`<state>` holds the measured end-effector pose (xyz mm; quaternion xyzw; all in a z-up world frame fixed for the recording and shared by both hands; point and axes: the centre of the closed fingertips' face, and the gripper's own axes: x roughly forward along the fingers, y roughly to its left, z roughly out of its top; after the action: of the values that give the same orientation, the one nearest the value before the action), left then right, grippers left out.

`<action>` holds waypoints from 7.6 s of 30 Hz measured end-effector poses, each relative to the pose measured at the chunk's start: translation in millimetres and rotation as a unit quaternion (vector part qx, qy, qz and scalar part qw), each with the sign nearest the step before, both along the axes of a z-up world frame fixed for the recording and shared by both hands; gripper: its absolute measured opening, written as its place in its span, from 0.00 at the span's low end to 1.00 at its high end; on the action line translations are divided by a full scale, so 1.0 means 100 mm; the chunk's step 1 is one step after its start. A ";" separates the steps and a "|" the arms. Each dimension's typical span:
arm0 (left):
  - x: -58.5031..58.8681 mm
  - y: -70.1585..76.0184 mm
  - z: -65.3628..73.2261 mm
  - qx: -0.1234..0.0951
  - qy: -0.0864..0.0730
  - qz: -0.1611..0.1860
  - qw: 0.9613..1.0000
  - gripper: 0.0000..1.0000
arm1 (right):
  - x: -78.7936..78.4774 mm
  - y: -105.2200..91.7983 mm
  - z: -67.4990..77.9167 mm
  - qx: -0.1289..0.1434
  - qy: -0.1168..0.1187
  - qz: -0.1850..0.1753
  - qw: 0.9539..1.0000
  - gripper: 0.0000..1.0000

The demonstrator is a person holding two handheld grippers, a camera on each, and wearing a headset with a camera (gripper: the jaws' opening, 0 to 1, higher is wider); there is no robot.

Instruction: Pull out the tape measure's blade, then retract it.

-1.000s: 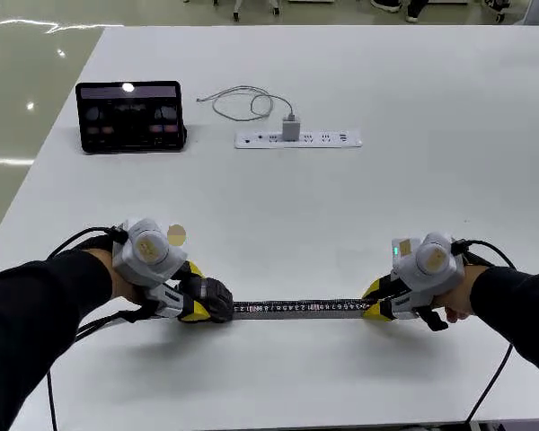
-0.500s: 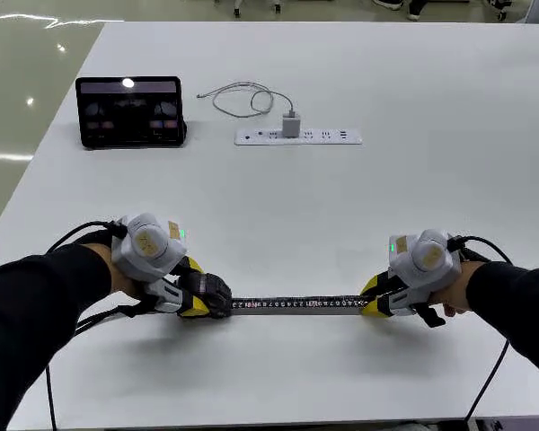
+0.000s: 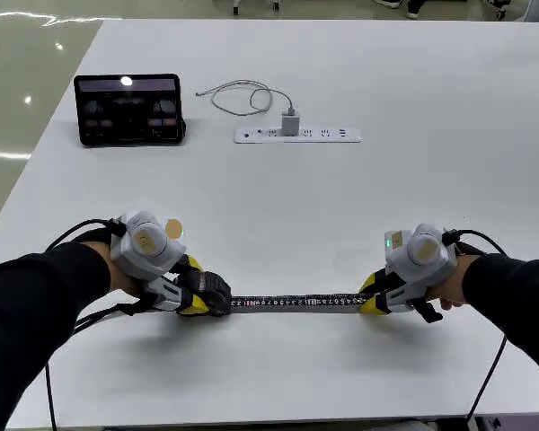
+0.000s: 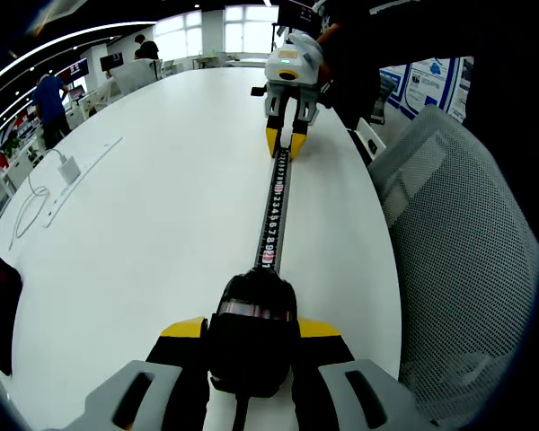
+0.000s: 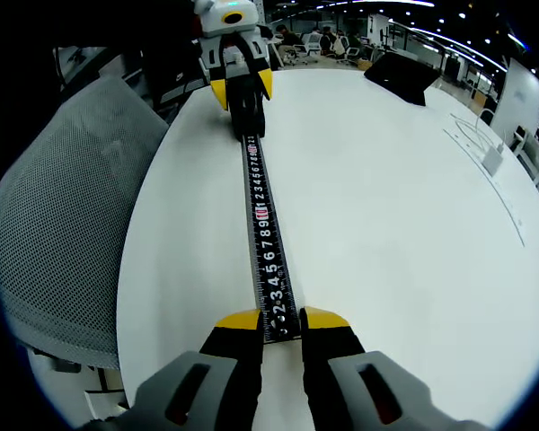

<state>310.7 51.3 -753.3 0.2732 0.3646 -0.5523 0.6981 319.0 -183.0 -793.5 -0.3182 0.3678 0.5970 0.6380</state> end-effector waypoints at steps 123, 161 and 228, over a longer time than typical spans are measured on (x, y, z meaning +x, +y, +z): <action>-0.67 1.03 0.53 -0.157 -0.093 0.359 0.916 1.00 | -0.75 -0.93 0.63 0.131 -0.091 -0.321 0.934 1.00; -0.31 0.81 0.61 -0.160 -0.112 0.381 0.904 1.00 | -0.56 -0.83 0.68 0.109 -0.102 -0.280 0.948 1.00; 0.13 0.15 0.02 -0.170 -0.130 0.486 0.847 1.00 | 0.01 -0.13 0.00 -0.049 -0.020 0.047 0.998 0.23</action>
<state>323.6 65.9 -751.7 0.0078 0.2569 -0.1547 0.9539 320.1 -196.4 -793.8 -0.3777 0.3682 0.6010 0.6004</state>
